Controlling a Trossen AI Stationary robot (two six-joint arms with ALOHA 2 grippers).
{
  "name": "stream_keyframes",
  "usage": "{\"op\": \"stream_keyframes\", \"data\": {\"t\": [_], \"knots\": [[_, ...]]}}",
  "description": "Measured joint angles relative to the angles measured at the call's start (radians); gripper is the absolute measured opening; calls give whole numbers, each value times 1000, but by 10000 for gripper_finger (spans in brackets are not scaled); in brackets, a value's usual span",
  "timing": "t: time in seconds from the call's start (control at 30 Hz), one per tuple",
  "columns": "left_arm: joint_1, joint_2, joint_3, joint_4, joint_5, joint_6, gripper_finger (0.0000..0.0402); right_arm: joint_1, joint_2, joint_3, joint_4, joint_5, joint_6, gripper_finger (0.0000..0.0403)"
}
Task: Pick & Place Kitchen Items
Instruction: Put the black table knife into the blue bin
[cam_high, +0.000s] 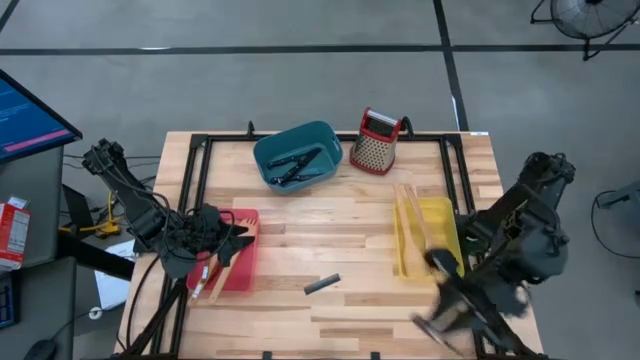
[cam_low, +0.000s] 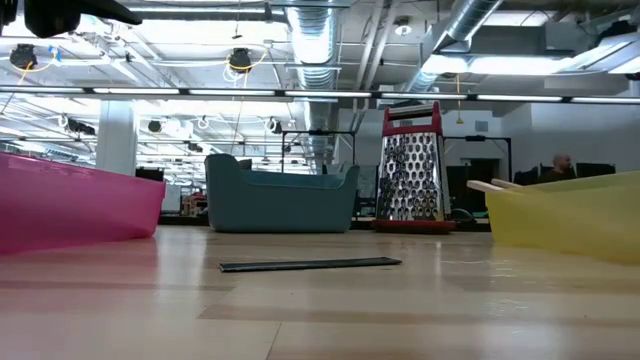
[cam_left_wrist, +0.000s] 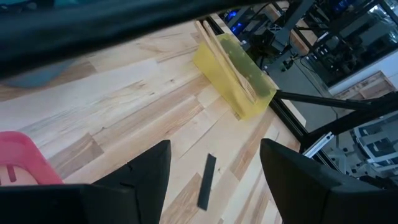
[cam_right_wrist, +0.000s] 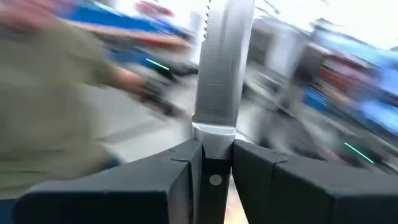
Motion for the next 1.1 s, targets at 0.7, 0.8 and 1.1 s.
{"op": "stream_keyframes", "data": {"t": [0.7, 0.8, 1.1], "knots": [[0, 0, 0, 7, 0, 0, 227, -284, 277, 0, -36, 1243, -239, 72], [0, 0, 0, 8, 0, 0, 227, -333, 301, -1, -37, 1153, -259, 72], [0, 0, 0, 8, 0, 8, 227, -616, 225, 0, -28, 585, -217, 72]]}}
